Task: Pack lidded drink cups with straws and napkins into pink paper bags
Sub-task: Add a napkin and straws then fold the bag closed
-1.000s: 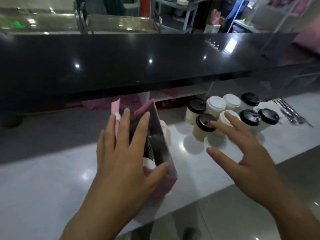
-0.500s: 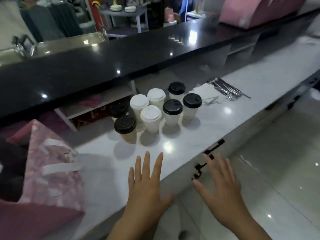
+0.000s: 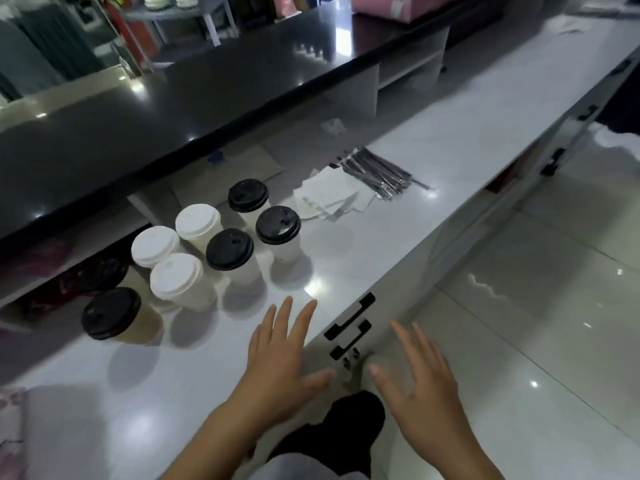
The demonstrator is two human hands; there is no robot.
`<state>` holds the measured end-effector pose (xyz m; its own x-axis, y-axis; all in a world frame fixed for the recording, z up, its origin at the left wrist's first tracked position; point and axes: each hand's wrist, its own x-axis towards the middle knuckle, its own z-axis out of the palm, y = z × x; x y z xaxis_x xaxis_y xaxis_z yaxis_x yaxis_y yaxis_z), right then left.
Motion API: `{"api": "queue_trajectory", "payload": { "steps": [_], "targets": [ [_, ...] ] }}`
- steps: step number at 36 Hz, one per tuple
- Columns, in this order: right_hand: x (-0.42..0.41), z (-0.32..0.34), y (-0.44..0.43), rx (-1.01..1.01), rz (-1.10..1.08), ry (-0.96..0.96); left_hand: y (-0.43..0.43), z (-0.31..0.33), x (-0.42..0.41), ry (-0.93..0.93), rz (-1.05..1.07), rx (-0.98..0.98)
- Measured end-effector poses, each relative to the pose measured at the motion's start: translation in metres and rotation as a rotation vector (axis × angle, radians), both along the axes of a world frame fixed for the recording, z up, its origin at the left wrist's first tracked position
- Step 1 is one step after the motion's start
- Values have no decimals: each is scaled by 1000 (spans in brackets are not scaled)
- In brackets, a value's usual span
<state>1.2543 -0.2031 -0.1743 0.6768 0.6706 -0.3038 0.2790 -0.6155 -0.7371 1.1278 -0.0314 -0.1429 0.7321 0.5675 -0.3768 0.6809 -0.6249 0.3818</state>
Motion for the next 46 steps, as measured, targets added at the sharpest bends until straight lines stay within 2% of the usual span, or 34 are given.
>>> {"api": "queue_trajectory", "payload": {
  "steps": [7,12,17,22,29,33,37,42,46],
  "targets": [
    [142,-6,30,-125,-15,-76,62,-27,147,-116,1,-68],
    [227,16,61,-167,26,-89,129,-46,240,-221,137,-11],
    [288,22,81,-110,21,-56,181,-64,290,-233,303,88],
    [321,6,104,-80,4,-11,200,-73,309,-184,373,110],
    [361,-14,144,-105,237,112,208,-79,318,-179,466,92],
    [398,-18,179,-76,407,104,201,-82,328,-178,522,116],
    [441,-15,213,-30,591,106,194,-71,340,-212,693,112],
    [491,-8,241,14,816,113,184,-52,350,-141,895,110],
    [526,-12,254,-20,889,136,171,-25,368,-152,985,145]
  ]
}}
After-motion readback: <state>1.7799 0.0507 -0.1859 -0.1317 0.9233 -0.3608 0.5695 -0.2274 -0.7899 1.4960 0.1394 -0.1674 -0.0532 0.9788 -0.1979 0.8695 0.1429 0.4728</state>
